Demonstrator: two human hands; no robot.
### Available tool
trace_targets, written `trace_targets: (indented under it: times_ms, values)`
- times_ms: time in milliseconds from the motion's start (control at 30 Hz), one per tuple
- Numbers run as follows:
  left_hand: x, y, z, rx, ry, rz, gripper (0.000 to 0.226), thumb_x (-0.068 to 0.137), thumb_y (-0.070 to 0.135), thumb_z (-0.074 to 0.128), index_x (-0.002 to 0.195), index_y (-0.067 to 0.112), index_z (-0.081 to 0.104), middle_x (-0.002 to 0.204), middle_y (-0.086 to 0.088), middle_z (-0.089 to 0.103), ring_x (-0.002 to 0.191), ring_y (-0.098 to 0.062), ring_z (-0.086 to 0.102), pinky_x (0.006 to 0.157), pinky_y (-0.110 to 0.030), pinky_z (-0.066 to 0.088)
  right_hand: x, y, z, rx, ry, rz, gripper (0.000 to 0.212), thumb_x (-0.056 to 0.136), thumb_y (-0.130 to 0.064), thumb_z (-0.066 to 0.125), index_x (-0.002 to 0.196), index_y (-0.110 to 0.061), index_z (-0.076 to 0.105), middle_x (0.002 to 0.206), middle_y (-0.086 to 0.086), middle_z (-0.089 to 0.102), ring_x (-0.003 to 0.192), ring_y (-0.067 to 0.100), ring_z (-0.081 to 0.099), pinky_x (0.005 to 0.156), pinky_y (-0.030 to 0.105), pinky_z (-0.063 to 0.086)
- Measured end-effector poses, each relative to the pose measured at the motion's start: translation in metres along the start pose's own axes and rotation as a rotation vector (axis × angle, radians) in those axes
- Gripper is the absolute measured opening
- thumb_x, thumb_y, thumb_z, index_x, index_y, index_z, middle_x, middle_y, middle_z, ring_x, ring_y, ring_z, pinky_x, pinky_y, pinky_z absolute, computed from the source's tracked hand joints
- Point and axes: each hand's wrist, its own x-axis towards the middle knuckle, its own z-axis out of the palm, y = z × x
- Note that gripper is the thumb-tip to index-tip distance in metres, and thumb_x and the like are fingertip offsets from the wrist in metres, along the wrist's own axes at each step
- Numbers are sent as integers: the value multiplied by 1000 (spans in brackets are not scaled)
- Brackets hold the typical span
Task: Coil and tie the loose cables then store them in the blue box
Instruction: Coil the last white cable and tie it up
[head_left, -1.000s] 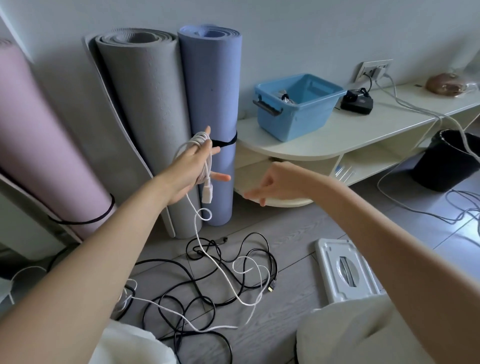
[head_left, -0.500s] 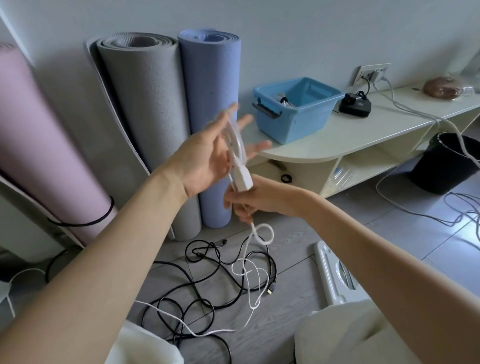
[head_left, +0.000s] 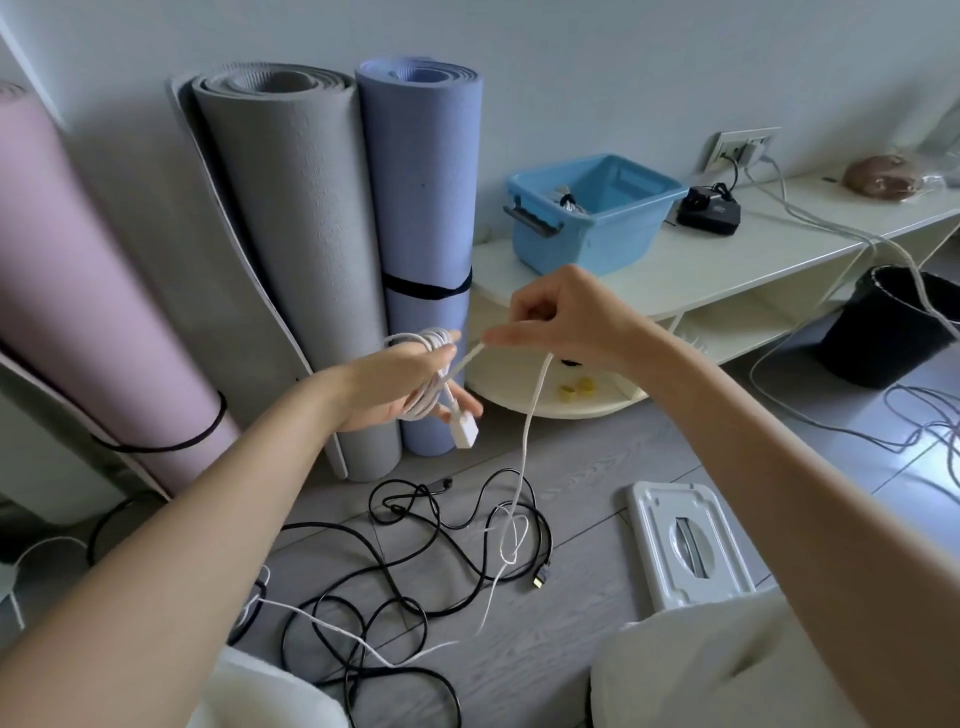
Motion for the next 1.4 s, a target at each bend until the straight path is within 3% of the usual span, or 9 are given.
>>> trace_targets:
  times_ms: [133, 267, 467, 633, 767, 867, 1033, 1167, 1400]
  values:
    - [4, 12, 9, -53, -61, 18, 55, 100, 46, 20, 125, 7, 49, 43, 1, 46, 59, -16, 67, 90, -34, 45, 9, 16, -3, 12, 158, 36, 40, 77, -31, 73, 61, 1, 56, 39, -10, 32, 38, 5, 27, 46, 18, 22]
    - [-1, 22, 13, -287, -267, 55, 67, 92, 58, 22, 119, 8, 57, 45, 9, 24, 30, -1, 21, 38, -16, 28, 12, 28, 1, 76, 211, 35, 49, 78, -37, 72, 59, 3, 52, 48, 0, 32, 42, 6, 24, 50, 25, 23]
    - [-9, 35, 10, -659, -523, 310, 49, 91, 37, 36, 129, 9, 50, 68, 6, 55, 33, 1, 29, 32, -8, 30, 13, 27, 33, 373, 160, 152, 54, 95, -39, 46, 55, -3, 50, 42, -1, 34, 39, 13, 29, 47, 27, 29]
    - [-6, 42, 0, -825, 60, 360, 40, 95, 38, 36, 127, 16, 46, 117, 5, 60, 84, -22, 70, 50, -17, 53, 4, 12, 62, 85, -133, 210, 53, 99, -38, 35, 49, -20, 37, 44, -4, 37, 41, 14, 32, 43, 21, 32]
    - [12, 26, -26, -756, 468, 347, 19, 99, 33, 40, 92, 17, 48, 91, 2, 50, 83, -23, 52, 71, -35, 52, -4, 7, 62, -297, -243, -7, 47, 94, -28, 48, 53, -19, 28, 53, 1, 33, 61, 27, 35, 54, 31, 28]
    - [26, 8, -35, -299, 719, 317, 41, 97, 38, 45, 130, 15, 46, 92, 5, 62, 80, -14, 54, 90, -39, 47, -3, 4, 55, -378, -193, -146, 47, 89, -29, 54, 53, -19, 27, 51, -1, 33, 61, 26, 34, 57, 31, 31]
    - [12, 5, -13, -113, 351, 145, 70, 94, 50, 38, 151, 24, 5, 143, 4, 44, 65, -6, 70, 65, -18, 55, 7, 10, 22, -327, -2, -170, 48, 83, -28, 62, 50, -19, 30, 47, -1, 28, 51, 17, 24, 54, 31, 26]
    - [-7, 21, 5, 76, 40, 133, 58, 91, 53, 39, 137, 18, 40, 74, 3, 72, 54, -26, 56, 47, -21, 44, 9, 21, 1, -159, 182, -57, 52, 79, -36, 71, 49, -15, 34, 46, -3, 25, 43, 8, 21, 46, 21, 21]
    - [-10, 31, 22, -212, -402, 163, 39, 84, 13, 55, 122, 3, 52, 78, -15, 66, 27, 0, 32, 33, -12, 20, 5, 24, -8, 546, 175, 112, 39, 81, -22, 70, 52, -16, 46, 42, -10, 31, 41, 6, 24, 49, 23, 27]
